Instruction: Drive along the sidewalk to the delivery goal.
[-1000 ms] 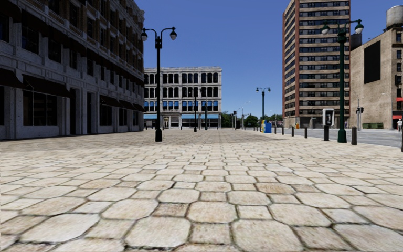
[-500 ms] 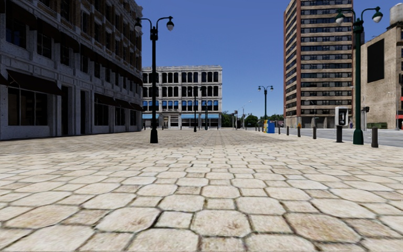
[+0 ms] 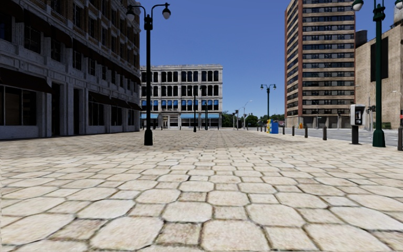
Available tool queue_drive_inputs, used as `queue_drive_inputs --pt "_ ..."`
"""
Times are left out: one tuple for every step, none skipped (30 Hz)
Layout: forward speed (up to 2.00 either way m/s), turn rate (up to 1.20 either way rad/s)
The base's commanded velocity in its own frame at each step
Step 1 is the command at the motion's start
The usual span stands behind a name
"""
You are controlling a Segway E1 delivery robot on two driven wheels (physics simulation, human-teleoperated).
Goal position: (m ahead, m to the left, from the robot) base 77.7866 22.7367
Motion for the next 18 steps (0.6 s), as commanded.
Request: queue_drive_inputs --pt "1.98 0.00" --pt "1.98 0.00" --pt "1.98 0.00" --pt "1.98 0.00" --pt "1.98 0.00" --pt "1.98 0.00" --pt "1.98 0.00" --pt "1.98 0.00" --pt "1.98 0.00" --pt "1.98 0.00" --pt "1.98 0.00" --pt "1.98 0.00" --pt "1.98 0.00" --pt "2.00 0.00" --pt "2.00 0.00" --pt "2.00 0.00" --pt "2.00 0.00" --pt "2.00 0.00"
